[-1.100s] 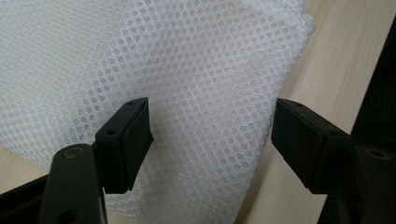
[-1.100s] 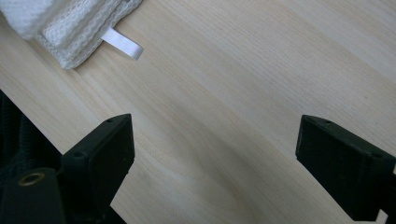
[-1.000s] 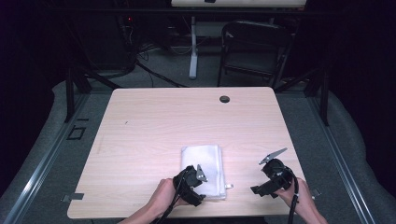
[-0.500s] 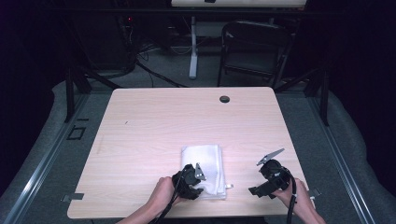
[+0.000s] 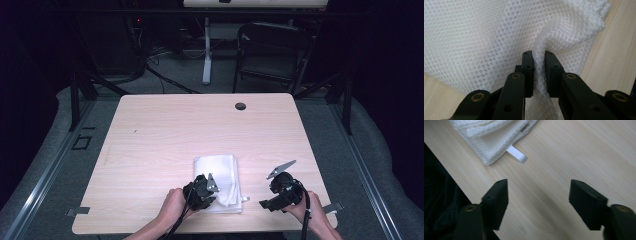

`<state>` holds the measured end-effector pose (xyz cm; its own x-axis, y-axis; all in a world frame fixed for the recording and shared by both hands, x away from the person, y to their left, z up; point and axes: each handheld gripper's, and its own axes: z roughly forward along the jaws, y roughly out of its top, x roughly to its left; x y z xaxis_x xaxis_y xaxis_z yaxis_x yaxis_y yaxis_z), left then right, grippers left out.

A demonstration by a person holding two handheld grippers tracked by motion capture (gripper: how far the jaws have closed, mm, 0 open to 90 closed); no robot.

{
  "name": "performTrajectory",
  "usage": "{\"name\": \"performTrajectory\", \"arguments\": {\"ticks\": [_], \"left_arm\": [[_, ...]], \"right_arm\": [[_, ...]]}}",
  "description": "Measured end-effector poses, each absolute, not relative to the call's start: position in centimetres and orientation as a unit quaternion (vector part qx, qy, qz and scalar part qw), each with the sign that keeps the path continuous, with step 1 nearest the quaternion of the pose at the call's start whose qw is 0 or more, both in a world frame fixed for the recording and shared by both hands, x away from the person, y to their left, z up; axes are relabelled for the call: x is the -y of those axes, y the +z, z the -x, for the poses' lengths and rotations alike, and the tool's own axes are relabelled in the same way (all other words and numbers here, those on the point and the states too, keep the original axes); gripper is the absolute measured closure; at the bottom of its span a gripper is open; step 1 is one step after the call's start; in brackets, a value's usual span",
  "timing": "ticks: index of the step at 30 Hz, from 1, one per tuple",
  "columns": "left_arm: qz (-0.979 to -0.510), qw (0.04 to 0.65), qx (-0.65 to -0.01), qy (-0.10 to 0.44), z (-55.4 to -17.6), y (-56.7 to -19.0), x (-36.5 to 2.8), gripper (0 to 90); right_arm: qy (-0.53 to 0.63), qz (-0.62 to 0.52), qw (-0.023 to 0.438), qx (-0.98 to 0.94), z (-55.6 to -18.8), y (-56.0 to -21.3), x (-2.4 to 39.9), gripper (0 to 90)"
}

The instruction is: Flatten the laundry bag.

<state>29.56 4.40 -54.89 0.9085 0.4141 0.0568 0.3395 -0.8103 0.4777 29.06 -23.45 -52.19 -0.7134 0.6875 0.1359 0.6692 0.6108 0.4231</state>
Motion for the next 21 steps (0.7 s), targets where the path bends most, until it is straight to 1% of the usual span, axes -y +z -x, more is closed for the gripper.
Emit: {"name": "performTrajectory", "arguments": {"ticks": [4,5,6,8,11,13,18,21], "left_arm": [[-0.946,0.239,-0.202,0.079,-29.6,-54.8,-4.6,80.5],[-0.946,0.239,-0.202,0.079,-29.6,-54.8,-4.6,80.6],[-0.947,0.239,-0.2,0.08,-29.7,-54.7,-4.6,80.6],[-0.946,0.24,-0.201,0.079,-29.7,-54.7,-4.7,80.7],[-0.944,0.247,-0.201,0.081,-29.7,-54.6,-4.8,80.8],[-0.944,0.25,-0.202,0.081,-29.7,-54.6,-4.8,80.9],[-0.943,0.254,-0.199,0.083,-29.7,-54.5,-4.8,81.1],[-0.942,0.255,-0.2,0.084,-29.7,-54.4,-4.9,81.1]], "right_arm": [[0.23,-0.359,0.023,-0.904,-29.0,-52.1,22.1,54.2],[0.23,-0.359,0.023,-0.904,-29.0,-52.1,22.1,54.2],[0.228,-0.349,0.027,-0.909,-28.9,-52.2,21.2,65.6],[0.224,-0.343,0.029,-0.912,-28.8,-52.1,20.5,74.9],[0.228,-0.332,0.036,-0.915,-28.9,-52.1,19.5,85.1],[0.234,-0.321,0.03,-0.917,-29.2,-52.3,18.8,89.3],[0.223,-0.312,0.02,-0.923,-29.7,-53.1,16.9,90.0],[0.222,-0.305,0.022,-0.926,-29.9,-53.2,16.4,90.0]]}}
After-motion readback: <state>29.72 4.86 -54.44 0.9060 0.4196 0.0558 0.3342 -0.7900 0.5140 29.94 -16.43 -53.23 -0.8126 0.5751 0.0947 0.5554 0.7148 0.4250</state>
